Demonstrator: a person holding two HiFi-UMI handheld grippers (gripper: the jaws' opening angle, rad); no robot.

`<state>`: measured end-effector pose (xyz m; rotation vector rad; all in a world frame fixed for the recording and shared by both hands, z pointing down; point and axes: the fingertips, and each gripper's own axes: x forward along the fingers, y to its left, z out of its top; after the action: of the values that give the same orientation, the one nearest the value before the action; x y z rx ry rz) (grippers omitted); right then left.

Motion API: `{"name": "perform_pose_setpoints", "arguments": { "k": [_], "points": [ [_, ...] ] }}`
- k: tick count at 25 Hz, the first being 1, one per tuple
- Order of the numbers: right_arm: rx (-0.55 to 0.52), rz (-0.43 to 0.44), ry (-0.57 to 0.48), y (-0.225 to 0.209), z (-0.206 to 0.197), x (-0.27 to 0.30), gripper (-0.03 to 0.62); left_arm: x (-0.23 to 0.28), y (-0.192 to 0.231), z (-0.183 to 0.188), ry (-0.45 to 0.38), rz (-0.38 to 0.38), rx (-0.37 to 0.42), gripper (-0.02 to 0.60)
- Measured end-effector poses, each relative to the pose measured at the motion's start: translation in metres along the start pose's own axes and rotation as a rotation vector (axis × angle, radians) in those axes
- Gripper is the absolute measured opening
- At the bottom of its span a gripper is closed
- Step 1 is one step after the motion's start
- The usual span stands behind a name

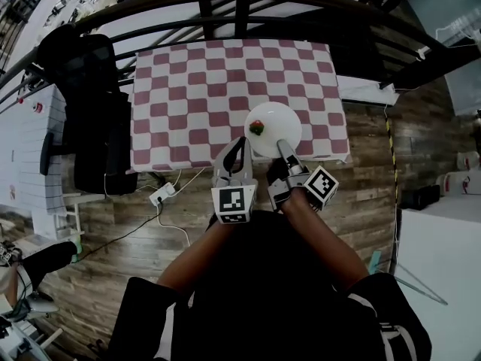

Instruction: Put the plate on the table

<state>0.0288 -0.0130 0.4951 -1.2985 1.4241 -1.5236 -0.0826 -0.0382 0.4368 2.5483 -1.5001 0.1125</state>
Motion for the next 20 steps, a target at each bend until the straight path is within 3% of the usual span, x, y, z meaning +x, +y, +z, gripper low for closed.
{"name": "perform_pose_setpoints", "arguments": {
  "k": [10, 16, 20],
  "points": [
    [-0.034, -0.009, -0.057, 0.005, 0.000, 0.052, 0.014, 0.036, 0.038, 0.003, 0.007, -0.062, -0.025, 0.009],
    [-0.021, -0.018, -0.038, -0.001, -0.004, 0.064, 0.015, 0.034, 0.043, 0.015, -0.038, -0.067, 0.016, 0.009],
    [0.006, -0.014, -0.023, -0.010, -0.007, 0.074, 0.014, 0.035, 0.053, 0.006, -0.014, -0.049, -0.019, 0.009]
  ]
}}
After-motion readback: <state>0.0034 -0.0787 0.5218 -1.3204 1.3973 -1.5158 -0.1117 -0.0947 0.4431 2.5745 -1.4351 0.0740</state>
